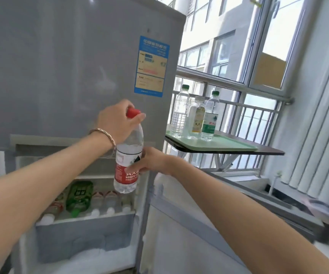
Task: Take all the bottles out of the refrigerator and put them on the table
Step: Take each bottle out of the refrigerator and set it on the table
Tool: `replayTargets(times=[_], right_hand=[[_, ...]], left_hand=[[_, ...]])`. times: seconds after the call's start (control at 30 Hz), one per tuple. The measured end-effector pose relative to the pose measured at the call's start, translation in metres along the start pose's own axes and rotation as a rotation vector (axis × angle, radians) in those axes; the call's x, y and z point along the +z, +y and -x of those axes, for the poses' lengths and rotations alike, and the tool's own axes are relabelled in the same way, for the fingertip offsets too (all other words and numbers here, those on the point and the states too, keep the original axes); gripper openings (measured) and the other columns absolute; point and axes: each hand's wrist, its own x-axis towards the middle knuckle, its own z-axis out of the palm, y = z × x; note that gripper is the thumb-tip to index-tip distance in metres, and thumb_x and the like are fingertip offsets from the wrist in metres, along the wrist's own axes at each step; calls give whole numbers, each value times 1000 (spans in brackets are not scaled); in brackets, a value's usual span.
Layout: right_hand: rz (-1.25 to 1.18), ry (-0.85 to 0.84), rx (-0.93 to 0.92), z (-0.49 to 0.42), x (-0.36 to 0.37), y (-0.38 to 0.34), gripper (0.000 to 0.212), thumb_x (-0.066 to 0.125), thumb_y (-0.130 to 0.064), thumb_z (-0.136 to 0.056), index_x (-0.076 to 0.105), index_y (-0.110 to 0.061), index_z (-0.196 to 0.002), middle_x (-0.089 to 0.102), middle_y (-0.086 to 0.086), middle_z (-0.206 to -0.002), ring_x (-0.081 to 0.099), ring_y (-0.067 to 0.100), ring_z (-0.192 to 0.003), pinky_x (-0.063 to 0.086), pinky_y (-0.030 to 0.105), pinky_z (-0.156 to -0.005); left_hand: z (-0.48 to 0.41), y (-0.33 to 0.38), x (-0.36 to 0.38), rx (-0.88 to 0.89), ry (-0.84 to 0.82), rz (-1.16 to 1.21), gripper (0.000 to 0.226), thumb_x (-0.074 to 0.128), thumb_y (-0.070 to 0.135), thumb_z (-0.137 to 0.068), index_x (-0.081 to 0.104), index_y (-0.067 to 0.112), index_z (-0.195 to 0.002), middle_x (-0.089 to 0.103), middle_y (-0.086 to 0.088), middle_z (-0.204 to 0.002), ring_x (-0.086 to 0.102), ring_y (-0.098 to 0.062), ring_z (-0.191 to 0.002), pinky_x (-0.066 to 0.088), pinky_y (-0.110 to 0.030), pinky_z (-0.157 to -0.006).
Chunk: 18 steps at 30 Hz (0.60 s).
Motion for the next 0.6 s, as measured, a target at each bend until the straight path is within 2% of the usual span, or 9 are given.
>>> replayTargets(times=[0.1, 0.17, 0.2, 0.27, 0.37, 0.43, 0.5, 0.57, 0.6], right_hand=[[-75, 133, -45, 25, -45, -10, 50, 77, -2, -77, 58, -8, -123, 68, 8, -119, 65, 23, -108, 51, 37, -100], [-130, 201, -63, 40, -76, -18, 37, 72, -4, -82, 60, -8, -117, 69, 10, -116, 66, 23, -105, 51, 35, -98], [-142, 223, -77, 49, -94, -21, 29, 69, -6, -85, 60, -10, -113, 69, 9, -112, 66, 23, -104, 51, 34, -98], [-129, 277, -114, 60, -131, -21, 24, 66, -10, -88, 58, -12, -110, 68, 8, -109, 65, 25, -105, 52, 33, -96], [-97, 384, -134, 72, -185, -12, 33, 71, -15, -82, 55, -12, -111, 66, 13, -111, 64, 34, -111, 52, 38, -98], [-89, 469, -94, 74, -216, 3, 47, 77, -21, -74, 54, -10, -114, 66, 16, -115, 64, 35, -112, 54, 38, -96], [-81, 556, -51, 70, -251, 27, 58, 79, -21, -73, 51, -7, -122, 66, 17, -116, 66, 33, -108, 56, 35, -89], [-60, 636, -7, 67, -276, 52, 58, 77, -16, -77, 48, -4, -126, 66, 17, -113, 66, 32, -104, 56, 35, -85], [-55, 675, 22, 65, -286, 64, 56, 76, -13, -78, 48, -3, -124, 66, 16, -111, 66, 30, -101, 56, 34, -83]], left_hand=[[-18, 35, 7, 58, -38, 204, 59, 43, 49, -92, 33, 20, -142, 64, -3, -85, 63, -20, -78, 50, -35, -69], [-23, 52, 20, 56, -1, 301, 55, 41, 41, -95, 29, 16, -143, 57, 5, -76, 56, -11, -67, 43, -23, -60], [-26, 61, 30, 47, -9, 364, 50, 42, 38, -96, 32, 16, -140, 58, 5, -79, 55, -9, -68, 41, -20, -60], [-34, 77, 58, 29, -130, 515, 39, 43, 34, -96, 41, 15, -130, 61, -1, -101, 59, -12, -78, 50, -24, -64], [-49, 107, 102, 75, -257, 597, 31, 45, 31, -97, 49, 15, -123, 57, -9, -119, 65, -19, -88, 61, -35, -73], [-60, 128, 130, 83, -299, 601, 34, 47, 24, -96, 49, 15, -128, 55, -12, -120, 66, -20, -87, 61, -31, -72], [-74, 150, 166, 50, -414, 668, 41, 44, 18, -97, 44, 13, -137, 55, -14, -122, 64, -17, -85, 60, -29, -72], [-83, 166, 194, -3, -549, 704, 44, 41, 16, -98, 40, 10, -141, 55, -14, -124, 64, -22, -94, 59, -36, -82], [-87, 170, 207, -27, -605, 713, 45, 41, 17, -98, 38, 8, -142, 56, -14, -124, 64, -23, -95, 59, -33, -82]])
